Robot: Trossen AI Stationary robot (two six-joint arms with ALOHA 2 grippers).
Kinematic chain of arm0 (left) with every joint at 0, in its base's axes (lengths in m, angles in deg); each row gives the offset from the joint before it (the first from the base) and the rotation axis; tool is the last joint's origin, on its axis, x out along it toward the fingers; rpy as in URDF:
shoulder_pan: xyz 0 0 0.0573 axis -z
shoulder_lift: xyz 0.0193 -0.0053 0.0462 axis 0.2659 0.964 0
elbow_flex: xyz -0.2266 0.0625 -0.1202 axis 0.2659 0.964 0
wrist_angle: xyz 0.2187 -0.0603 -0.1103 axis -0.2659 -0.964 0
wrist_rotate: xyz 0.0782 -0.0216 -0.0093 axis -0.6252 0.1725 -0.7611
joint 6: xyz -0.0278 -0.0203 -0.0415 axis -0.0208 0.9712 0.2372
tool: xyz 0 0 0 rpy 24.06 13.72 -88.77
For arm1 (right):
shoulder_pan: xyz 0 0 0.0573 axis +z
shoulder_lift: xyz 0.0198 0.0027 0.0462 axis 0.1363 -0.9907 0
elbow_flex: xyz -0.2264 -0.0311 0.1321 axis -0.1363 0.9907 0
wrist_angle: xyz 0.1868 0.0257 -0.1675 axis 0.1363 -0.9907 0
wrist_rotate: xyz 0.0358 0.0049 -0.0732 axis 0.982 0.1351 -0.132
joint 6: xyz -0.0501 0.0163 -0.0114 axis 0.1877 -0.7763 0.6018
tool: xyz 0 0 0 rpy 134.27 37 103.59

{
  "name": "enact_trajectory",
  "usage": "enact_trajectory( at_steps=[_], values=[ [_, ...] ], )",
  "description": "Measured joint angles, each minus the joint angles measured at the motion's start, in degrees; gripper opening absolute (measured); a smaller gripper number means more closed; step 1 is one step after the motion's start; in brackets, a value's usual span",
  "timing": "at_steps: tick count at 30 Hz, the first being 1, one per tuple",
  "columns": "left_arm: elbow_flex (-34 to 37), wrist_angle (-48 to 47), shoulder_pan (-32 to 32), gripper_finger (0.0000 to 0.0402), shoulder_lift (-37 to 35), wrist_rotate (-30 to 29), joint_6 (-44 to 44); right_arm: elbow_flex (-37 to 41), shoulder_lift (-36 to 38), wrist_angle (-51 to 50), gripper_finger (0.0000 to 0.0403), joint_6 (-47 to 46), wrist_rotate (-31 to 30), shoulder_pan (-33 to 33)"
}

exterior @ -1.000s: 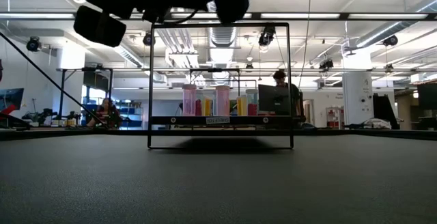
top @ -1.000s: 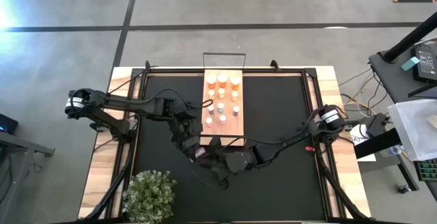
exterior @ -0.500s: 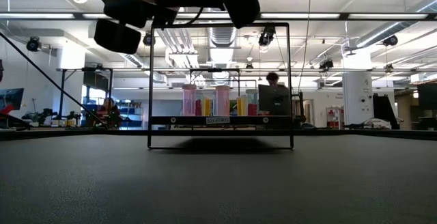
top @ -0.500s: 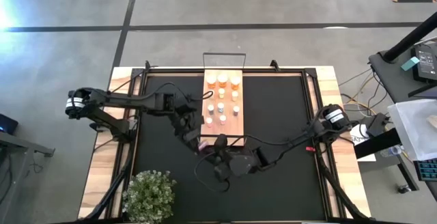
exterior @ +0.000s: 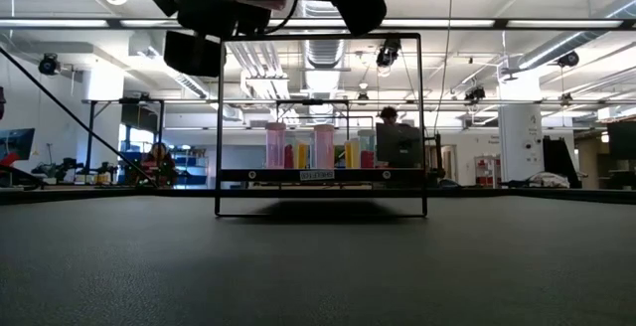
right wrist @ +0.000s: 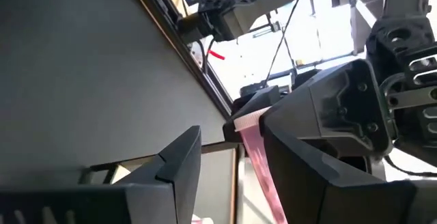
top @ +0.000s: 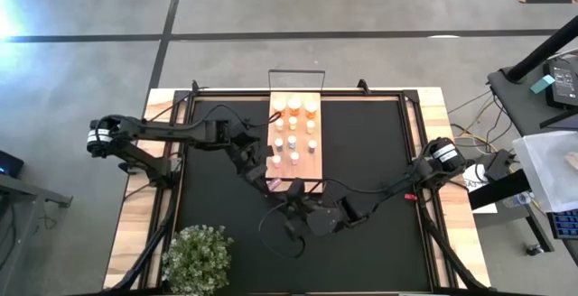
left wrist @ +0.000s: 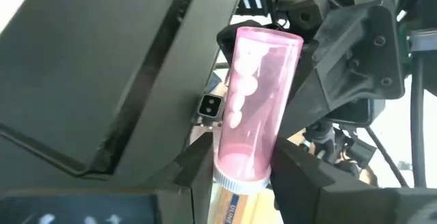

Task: Pick and place medicine bottles onto shelf by color
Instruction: Put the pink medicine bottle on the shelf aligned with the other pink medicine bottles

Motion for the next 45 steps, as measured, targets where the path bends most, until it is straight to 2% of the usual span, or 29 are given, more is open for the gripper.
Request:
enact_trajectory(
  at_steps=[12,17,20,30,40,45],
  values=[
    [0.0,0.53,-0.93,0.0106,0.03,3.01,-0.01,-0.07,0.04,1.98,0.0155,8.34,-2.76,0.56],
    [-0.06,1.03,-1.26,0.0106,-0.02,3.47,-0.03,-0.07,0.04,1.78,0.0155,10.91,-8.4,0.74],
    [-0.09,0.83,-1.27,0.0106,-0.03,4.02,-0.01,-0.09,0.04,1.82,0.0155,11.95,-9.57,0.41],
    [-0.11,1.33,-1.33,0.0106,0.02,4.89,-0.14,-0.09,0.13,1.88,0.0155,14.64,-10.6,0.07],
    [-0.2,2.17,-1.64,0.0106,0.05,9.19,0.07,-0.11,0.24,1.83,0.0155,16.96,-11.19,-1.07],
    [-0.22,2.06,-2.56,0.0106,0.02,9.79,0.06,-0.07,1.04,1.53,0.0155,18.77,-14.19,0.8]
  ],
)
